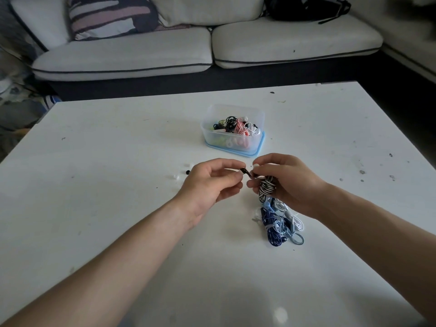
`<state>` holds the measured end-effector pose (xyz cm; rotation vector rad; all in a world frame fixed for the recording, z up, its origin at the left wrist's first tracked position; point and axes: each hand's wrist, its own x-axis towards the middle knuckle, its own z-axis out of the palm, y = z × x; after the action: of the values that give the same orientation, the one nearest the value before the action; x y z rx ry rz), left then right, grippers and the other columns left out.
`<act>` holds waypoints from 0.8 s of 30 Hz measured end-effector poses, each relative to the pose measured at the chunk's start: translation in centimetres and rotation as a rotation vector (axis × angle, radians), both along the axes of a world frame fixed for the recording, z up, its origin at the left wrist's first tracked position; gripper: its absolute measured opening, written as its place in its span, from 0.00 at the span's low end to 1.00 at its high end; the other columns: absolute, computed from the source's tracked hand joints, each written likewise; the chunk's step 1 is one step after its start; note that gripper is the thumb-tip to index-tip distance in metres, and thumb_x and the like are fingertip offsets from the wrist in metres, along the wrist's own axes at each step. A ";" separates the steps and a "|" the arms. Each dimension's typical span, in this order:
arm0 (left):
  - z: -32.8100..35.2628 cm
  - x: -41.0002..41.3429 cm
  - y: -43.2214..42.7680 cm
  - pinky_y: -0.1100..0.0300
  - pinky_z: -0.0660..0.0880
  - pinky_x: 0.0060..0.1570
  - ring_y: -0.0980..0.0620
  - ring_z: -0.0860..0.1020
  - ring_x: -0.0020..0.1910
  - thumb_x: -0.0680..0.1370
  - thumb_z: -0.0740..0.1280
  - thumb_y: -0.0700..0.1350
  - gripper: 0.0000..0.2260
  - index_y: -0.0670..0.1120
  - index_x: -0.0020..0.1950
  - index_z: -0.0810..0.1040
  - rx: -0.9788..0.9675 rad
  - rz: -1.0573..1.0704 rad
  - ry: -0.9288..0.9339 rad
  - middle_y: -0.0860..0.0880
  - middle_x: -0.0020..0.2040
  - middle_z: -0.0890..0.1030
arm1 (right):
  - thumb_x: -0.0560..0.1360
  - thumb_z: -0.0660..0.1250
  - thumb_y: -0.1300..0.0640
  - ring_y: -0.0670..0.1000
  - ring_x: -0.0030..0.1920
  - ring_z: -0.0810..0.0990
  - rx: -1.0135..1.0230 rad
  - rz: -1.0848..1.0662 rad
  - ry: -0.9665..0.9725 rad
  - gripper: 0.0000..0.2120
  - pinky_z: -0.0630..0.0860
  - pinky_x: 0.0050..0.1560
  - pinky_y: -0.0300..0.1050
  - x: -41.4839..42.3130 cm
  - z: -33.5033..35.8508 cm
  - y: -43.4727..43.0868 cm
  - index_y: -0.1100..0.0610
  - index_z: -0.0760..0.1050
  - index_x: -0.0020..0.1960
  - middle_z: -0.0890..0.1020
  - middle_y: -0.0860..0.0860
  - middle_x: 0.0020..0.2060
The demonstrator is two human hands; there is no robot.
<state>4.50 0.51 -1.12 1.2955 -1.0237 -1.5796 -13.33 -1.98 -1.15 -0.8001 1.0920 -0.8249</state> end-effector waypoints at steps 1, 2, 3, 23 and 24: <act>-0.1 0.0 0.0 0.63 0.79 0.43 0.51 0.81 0.41 0.76 0.69 0.34 0.08 0.45 0.50 0.84 0.000 0.013 0.002 0.45 0.42 0.82 | 0.79 0.64 0.69 0.57 0.37 0.84 0.013 -0.006 0.011 0.04 0.80 0.44 0.51 0.1 -0.1 0.0 0.62 0.75 0.50 0.81 0.59 0.38; -0.1 0.1 0.0 0.63 0.79 0.44 0.51 0.81 0.41 0.76 0.69 0.35 0.08 0.45 0.50 0.84 0.003 0.025 0.000 0.45 0.42 0.81 | 0.79 0.63 0.69 0.58 0.36 0.84 0.024 -0.009 0.014 0.04 0.80 0.43 0.51 0.1 -0.2 0.1 0.62 0.74 0.50 0.80 0.59 0.38; -0.2 0.1 0.0 0.63 0.79 0.44 0.52 0.81 0.41 0.76 0.69 0.35 0.08 0.45 0.50 0.84 0.005 0.033 -0.006 0.45 0.43 0.81 | 0.79 0.61 0.69 0.58 0.35 0.83 0.033 -0.008 0.015 0.05 0.80 0.41 0.51 0.2 -0.2 0.2 0.61 0.73 0.50 0.80 0.59 0.37; -0.8 1.7 -1.7 0.62 0.78 0.36 0.53 0.83 0.37 0.78 0.69 0.41 0.04 0.43 0.48 0.83 -0.116 0.157 -0.315 0.47 0.40 0.85 | 0.75 0.73 0.62 0.52 0.33 0.79 -0.231 0.035 0.203 0.05 0.75 0.33 0.39 0.2 -1.3 0.3 0.64 0.84 0.47 0.83 0.58 0.37; -1.3 2.7 -2.5 0.62 0.76 0.35 0.54 0.81 0.36 0.79 0.68 0.41 0.04 0.44 0.47 0.83 -0.167 0.209 -0.443 0.49 0.40 0.85 | 0.75 0.72 0.62 0.52 0.33 0.79 -0.214 0.020 0.207 0.05 0.75 0.33 0.39 0.1 -1.5 0.3 0.65 0.84 0.47 0.83 0.58 0.37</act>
<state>7.19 -1.96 -2.41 1.6146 -1.2120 -1.0492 -13.18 -1.67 -2.64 -1.0937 1.1880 -0.8653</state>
